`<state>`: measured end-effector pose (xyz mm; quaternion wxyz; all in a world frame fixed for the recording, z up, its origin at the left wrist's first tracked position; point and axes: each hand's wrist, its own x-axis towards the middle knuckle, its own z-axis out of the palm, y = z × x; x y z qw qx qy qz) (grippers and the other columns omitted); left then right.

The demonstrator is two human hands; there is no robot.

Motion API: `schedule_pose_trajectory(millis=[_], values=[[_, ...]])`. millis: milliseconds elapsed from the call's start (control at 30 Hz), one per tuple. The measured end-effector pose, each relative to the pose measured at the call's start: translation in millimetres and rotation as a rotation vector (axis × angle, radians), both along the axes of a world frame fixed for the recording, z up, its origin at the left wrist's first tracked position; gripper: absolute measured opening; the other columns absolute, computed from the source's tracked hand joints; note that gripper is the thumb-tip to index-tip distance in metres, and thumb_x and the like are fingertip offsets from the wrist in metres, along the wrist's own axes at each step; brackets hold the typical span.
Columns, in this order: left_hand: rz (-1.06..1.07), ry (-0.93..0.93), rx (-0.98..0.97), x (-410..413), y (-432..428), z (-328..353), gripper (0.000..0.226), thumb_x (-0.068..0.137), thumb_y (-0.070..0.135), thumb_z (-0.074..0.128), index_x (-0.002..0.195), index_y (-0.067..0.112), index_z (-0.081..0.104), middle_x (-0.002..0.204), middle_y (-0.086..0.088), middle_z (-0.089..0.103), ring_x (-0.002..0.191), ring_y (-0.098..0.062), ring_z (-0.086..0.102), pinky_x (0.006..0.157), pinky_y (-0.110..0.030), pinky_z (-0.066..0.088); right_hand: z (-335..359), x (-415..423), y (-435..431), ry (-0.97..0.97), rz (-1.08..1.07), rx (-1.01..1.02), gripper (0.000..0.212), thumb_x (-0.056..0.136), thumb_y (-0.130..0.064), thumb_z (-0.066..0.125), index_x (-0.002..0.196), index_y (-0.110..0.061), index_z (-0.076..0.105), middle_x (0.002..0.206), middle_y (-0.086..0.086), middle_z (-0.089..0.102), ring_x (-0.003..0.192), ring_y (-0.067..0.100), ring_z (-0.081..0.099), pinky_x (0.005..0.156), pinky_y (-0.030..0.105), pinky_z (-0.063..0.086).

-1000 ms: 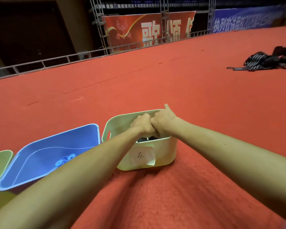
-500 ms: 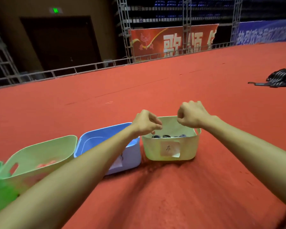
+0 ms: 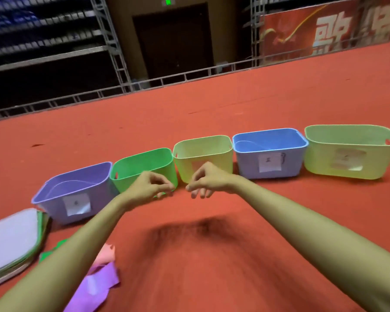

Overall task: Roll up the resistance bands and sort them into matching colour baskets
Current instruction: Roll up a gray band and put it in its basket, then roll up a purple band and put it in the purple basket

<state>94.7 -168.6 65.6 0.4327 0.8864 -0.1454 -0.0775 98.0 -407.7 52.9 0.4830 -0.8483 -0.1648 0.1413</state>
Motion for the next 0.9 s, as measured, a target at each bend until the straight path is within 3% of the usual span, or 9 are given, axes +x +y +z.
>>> schedule_pose_trajectory(millis=[167,333,433,567,700,833,900], values=[[0.221,0.041,0.086,-44,170,-29,0.016,0.094,0.015,0.074,0.086,0.002,0.078,0.082,-0.008,0.079,0.055,-0.008,0.053,0.046,-0.019,0.031,-51,-16,142,0.108,0.207,-0.063,0.007,0.092,-0.014,0.074,0.087,-0.009,0.075,0.076,0.006,0.073,0.056,0.012,0.057,0.051,0.021,0.047],[0.291,0.101,0.082,-97,252,-71,0.013,0.092,0.001,0.073,0.080,0.003,0.080,0.074,-0.003,0.075,0.064,-0.006,0.058,0.056,-0.017,0.043,-91,-36,231,0.000,0.338,-0.161,0.007,0.085,-0.012,0.077,0.090,-0.008,0.079,0.064,-0.002,0.068,0.049,0.002,0.055,0.050,0.024,0.048],[0.282,0.111,0.081,-111,269,-92,0.020,0.090,-0.006,0.070,0.077,0.006,0.079,0.070,-0.002,0.072,0.062,-0.002,0.056,0.058,-0.016,0.043,-105,-46,255,-0.160,0.310,-0.153,0.016,0.080,-0.029,0.082,0.081,-0.013,0.079,0.063,-0.004,0.068,0.051,0.002,0.052,0.056,0.031,0.050],[0.254,0.108,0.078,-117,274,-114,0.017,0.094,0.005,0.072,0.079,0.007,0.080,0.070,-0.001,0.070,0.069,-0.006,0.054,0.064,-0.026,0.043,-109,-53,263,-0.226,0.363,-0.192,0.039,0.067,-0.050,0.090,0.073,-0.016,0.071,0.058,-0.008,0.062,0.052,0.004,0.049,0.053,0.026,0.043],[0.199,0.094,0.087,-113,263,-108,0.015,0.086,0.025,0.085,0.085,0.010,0.082,0.075,0.004,0.073,0.070,-0.001,0.056,0.067,-0.020,0.042,-107,-48,255,-0.250,0.383,-0.220,0.014,0.068,-0.016,0.080,0.080,-0.019,0.074,0.070,0.000,0.070,0.061,0.009,0.057,0.057,0.024,0.045],[0.141,0.024,0.234,-99,261,-93,0.046,0.062,0.048,0.083,0.071,0.006,0.068,0.064,0.003,0.055,0.065,-0.009,0.046,0.064,-0.038,0.037,-83,-33,234,-0.131,0.326,0.022,0.015,0.078,0.006,0.079,0.086,-0.007,0.078,0.067,0.004,0.069,0.057,0.010,0.057,0.054,0.023,0.048],[0.187,-0.044,0.286,-90,261,-82,0.053,0.059,0.052,0.082,0.068,0.003,0.062,0.061,0.003,0.050,0.062,-0.010,0.043,0.062,-0.038,0.037,-66,-27,218,-0.141,0.284,0.109,0.010,0.080,0.010,0.078,0.085,0.001,0.077,0.065,0.009,0.069,0.055,0.012,0.059,0.053,0.023,0.050]])
